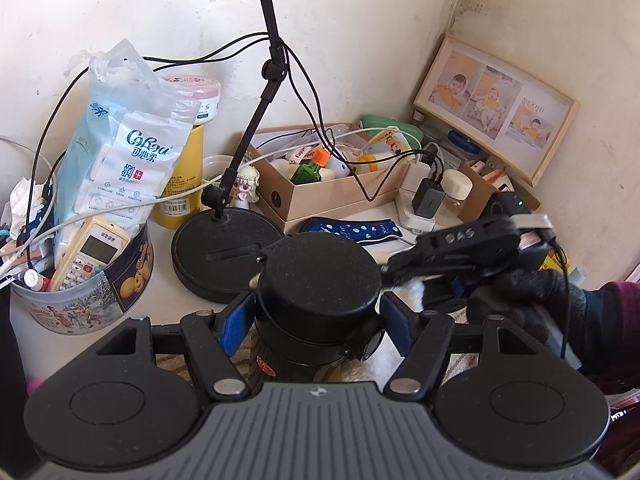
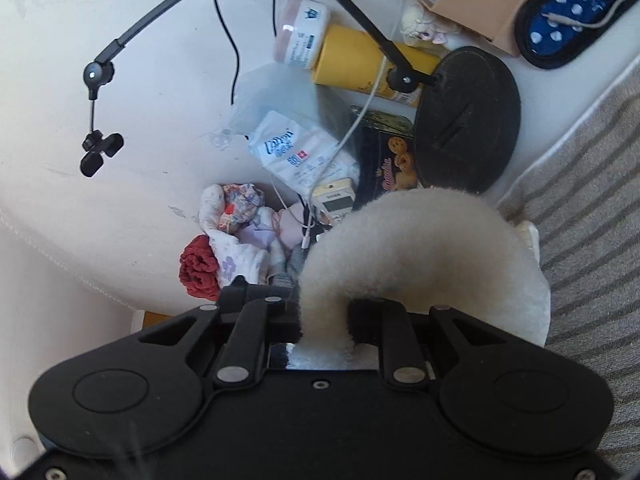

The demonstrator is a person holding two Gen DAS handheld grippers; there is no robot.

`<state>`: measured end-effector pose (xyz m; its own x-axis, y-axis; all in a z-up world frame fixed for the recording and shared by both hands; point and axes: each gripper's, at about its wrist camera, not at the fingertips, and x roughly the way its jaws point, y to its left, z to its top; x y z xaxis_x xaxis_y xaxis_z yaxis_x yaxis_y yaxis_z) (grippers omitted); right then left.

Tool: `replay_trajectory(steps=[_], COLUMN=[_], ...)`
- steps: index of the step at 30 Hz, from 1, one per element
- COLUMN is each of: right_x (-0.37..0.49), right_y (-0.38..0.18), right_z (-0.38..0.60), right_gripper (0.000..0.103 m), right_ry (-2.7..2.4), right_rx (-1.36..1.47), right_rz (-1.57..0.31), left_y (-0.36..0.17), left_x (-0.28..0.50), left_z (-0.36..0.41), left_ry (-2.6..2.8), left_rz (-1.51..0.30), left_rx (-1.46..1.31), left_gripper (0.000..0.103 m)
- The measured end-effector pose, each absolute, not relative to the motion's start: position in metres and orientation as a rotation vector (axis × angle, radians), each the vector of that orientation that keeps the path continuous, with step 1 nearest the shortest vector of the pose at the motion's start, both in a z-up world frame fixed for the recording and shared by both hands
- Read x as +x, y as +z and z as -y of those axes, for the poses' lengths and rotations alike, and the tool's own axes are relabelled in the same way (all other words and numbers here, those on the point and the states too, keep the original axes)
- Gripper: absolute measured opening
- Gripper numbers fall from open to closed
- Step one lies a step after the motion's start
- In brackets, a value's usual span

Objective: Clean container
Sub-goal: 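Rub the cloth along the black bottle side with the right gripper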

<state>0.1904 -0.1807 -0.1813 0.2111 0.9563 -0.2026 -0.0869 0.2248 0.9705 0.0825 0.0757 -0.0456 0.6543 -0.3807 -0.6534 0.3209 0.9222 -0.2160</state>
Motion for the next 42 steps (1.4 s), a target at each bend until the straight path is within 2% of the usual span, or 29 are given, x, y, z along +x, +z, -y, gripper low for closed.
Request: replay_trajectory(steps=[10, 17, 18, 20, 30, 37, 42], right_x=[0.191, 0.185, 0.184, 0.182, 0.172, 0.165, 0.160], right_y=[-0.221, -0.229, -0.227, -0.224, -0.185, -0.151, -0.144], right_z=[0.176, 0.178, 0.179, 0.181, 0.203, 0.225, 0.237], right_gripper=[0.016, 0.016, 0.016, 0.016, 0.017, 0.017, 0.017], right_ry=[0.846, 0.814, 0.814, 0.816, 0.886, 0.918, 0.908], right_rx=[0.952, 0.867, 0.856, 0.850, 0.872, 0.863, 0.835], right_rz=[-1.188, -1.219, -1.215, -1.205, -1.098, -1.014, -1.006], left_y=[-0.044, -0.042, -0.042, -0.042, -0.058, -0.064, -0.088], left_x=[0.086, 0.095, 0.096, 0.096, 0.079, 0.082, 0.084], left_z=[-0.077, -0.081, -0.082, -0.079, -0.064, -0.054, -0.035], left_ry=[-0.465, -0.551, -0.539, -0.489, -0.237, -0.129, -0.074], left_rz=[-0.763, -0.787, -0.793, -0.800, -0.757, -0.737, -0.753], left_rx=[-0.033, -0.006, -0.029, -0.069, -0.259, -0.262, -0.127], left_gripper=[0.068, 0.068, 0.069, 0.081, 0.082, 0.082, 0.082])
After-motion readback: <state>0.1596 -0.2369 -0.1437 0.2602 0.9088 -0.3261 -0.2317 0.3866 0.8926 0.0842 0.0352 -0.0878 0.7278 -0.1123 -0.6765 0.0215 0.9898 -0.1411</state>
